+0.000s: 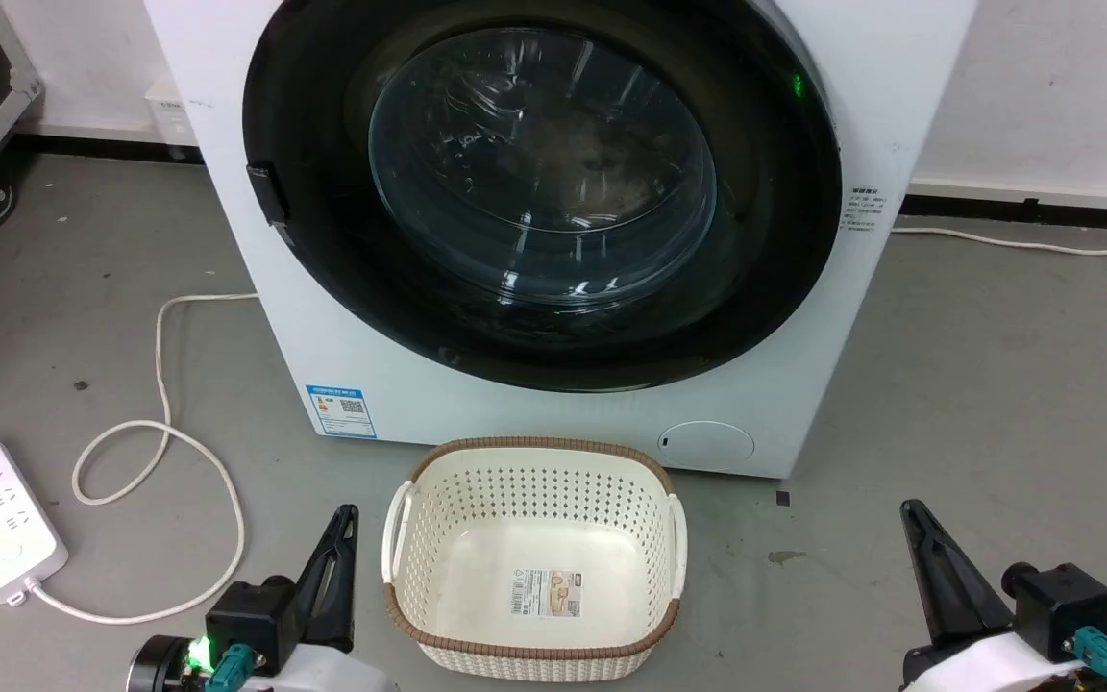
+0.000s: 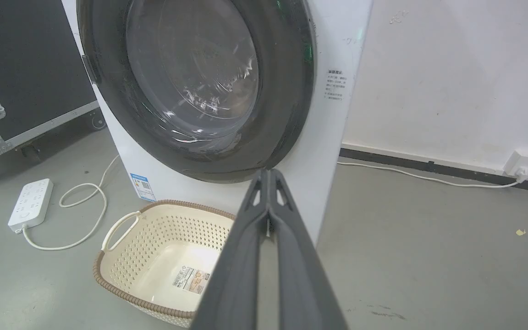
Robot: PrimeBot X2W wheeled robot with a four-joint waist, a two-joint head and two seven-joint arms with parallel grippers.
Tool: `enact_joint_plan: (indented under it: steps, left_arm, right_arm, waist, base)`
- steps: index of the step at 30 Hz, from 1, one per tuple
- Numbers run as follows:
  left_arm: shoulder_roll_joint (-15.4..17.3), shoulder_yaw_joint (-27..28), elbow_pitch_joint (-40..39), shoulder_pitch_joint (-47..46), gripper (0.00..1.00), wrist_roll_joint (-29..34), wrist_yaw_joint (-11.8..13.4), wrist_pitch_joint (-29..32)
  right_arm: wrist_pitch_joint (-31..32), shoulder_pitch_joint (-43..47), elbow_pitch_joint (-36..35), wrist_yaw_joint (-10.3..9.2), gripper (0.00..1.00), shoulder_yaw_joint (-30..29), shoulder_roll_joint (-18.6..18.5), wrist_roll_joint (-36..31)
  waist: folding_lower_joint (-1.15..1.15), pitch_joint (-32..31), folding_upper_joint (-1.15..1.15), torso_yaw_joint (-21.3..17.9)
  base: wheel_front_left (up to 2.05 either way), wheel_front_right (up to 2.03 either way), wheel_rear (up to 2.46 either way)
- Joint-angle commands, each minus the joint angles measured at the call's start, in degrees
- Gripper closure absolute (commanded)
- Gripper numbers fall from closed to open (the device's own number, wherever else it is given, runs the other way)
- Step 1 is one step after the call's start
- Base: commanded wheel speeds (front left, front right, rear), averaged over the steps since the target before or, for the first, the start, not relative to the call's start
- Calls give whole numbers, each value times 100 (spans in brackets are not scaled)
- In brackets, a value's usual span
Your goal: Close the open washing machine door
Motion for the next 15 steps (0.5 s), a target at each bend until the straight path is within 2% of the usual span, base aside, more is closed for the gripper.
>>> enact_joint_plan:
  steps: [1, 15]
  left_arm:
    - [-13, 17, -43, -52, 100, 46, 42, 25]
    - [-26, 76, -127, -73, 100, 124, 101, 189]
  right_arm:
    - [26, -69, -50, -2, 100, 15, 12, -28]
    - [173, -92, -131, -3, 100, 59, 15, -61]
  waist:
    - [0, 1, 0, -4]
    - [0, 11, 0, -45]
  base:
    - [0, 0, 0]
    - [0, 0, 0]
